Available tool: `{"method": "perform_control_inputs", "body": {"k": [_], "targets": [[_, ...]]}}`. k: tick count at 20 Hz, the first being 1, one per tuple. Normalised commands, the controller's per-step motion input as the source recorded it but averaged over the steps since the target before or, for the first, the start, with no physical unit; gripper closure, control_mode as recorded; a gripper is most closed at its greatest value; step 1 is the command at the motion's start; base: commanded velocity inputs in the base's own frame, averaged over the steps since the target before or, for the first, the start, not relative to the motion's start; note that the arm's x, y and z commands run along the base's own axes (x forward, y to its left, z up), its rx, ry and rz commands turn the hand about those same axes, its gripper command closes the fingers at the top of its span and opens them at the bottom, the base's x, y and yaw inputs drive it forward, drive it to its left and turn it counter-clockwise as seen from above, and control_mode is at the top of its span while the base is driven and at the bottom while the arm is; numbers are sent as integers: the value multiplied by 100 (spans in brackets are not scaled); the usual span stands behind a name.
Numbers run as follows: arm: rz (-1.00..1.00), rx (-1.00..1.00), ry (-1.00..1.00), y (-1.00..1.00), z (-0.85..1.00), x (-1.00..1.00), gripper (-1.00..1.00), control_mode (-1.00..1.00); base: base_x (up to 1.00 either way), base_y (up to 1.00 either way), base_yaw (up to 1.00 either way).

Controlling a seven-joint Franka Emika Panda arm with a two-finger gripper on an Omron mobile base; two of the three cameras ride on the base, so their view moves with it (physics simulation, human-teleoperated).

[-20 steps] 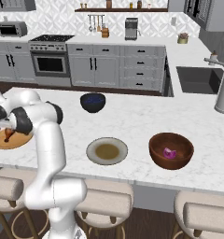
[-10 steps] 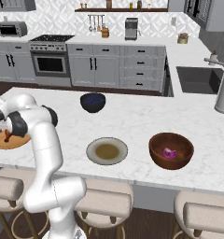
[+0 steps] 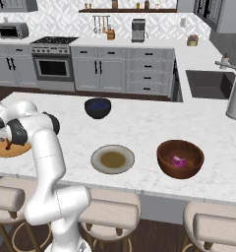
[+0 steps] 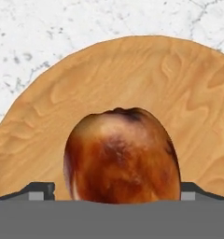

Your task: Pick the chicken drumstick and onion from their plates and place them in the bowl. Then put the bowl in the fridge.

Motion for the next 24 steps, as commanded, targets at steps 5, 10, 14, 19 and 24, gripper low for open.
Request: {"method": "perform_control_inputs", "body": {"k": [5,10,14,19,24], "targets": [[0,0,0,-41,-39,0,100,-100,0,0,0],[1,2,-4,-60,-8,-5,100,-100,0,0,0],[2,13,-4,-73,66,-52,100,-100,0,0,0],[5,15,-10,-100,82,-99,100,-100,0,0,0],[4,11,-1,-100,77,-83,100,-100,0,0,0]]}}
